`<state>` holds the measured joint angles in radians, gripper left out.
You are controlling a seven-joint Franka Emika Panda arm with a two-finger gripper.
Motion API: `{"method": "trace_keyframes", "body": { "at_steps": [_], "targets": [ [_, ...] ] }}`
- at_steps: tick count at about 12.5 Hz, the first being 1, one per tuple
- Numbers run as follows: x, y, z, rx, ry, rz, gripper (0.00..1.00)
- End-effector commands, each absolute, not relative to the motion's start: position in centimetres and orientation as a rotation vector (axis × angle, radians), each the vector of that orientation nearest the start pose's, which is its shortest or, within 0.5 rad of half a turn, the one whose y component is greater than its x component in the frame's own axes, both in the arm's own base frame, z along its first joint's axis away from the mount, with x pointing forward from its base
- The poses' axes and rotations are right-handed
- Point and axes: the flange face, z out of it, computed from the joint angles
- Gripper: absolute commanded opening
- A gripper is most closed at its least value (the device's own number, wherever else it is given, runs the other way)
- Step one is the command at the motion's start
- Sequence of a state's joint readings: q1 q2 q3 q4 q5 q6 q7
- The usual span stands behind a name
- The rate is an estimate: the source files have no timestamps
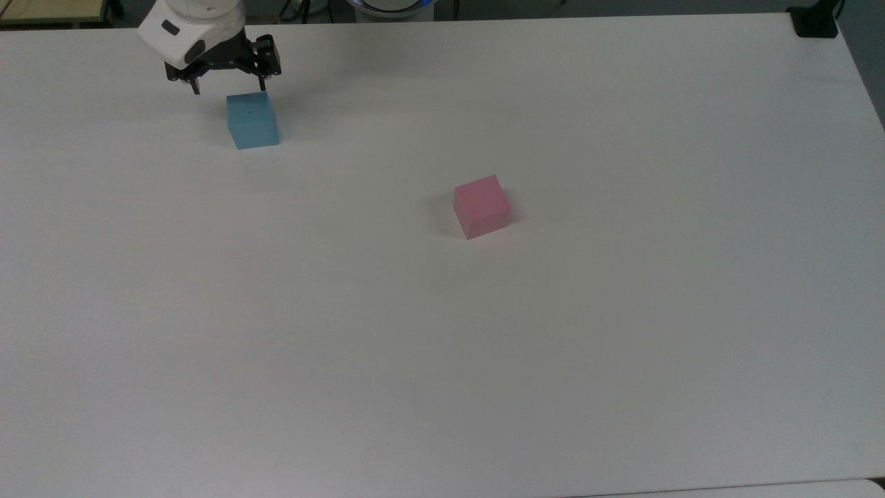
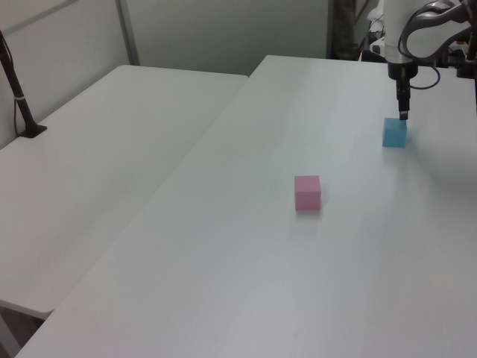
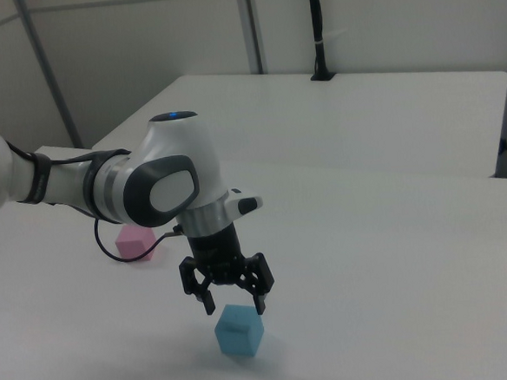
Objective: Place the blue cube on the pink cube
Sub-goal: 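Lower the open gripper around the light-blue cube, then close the gripper on the light-blue cube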
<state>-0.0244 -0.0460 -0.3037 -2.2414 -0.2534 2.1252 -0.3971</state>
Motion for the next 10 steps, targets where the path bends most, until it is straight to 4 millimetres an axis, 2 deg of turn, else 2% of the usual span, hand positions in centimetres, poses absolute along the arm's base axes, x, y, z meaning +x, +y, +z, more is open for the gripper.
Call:
{"method": "trace_keyframes", "body": {
  "at_steps": [1, 7, 8, 10],
  "targets": [
    [48.4, -15.4, 36.1, -3.264, -0.407, 0.271, 1.00],
    [49.4, -15.3, 33.1, -3.274, -0.434, 0.271, 1.00],
    [49.4, -15.4, 32.9, -3.273, -0.432, 0.276, 0.86],
    [49.3, -15.3, 33.0, -3.273, -0.431, 0.278, 0.28]
  ]
}}
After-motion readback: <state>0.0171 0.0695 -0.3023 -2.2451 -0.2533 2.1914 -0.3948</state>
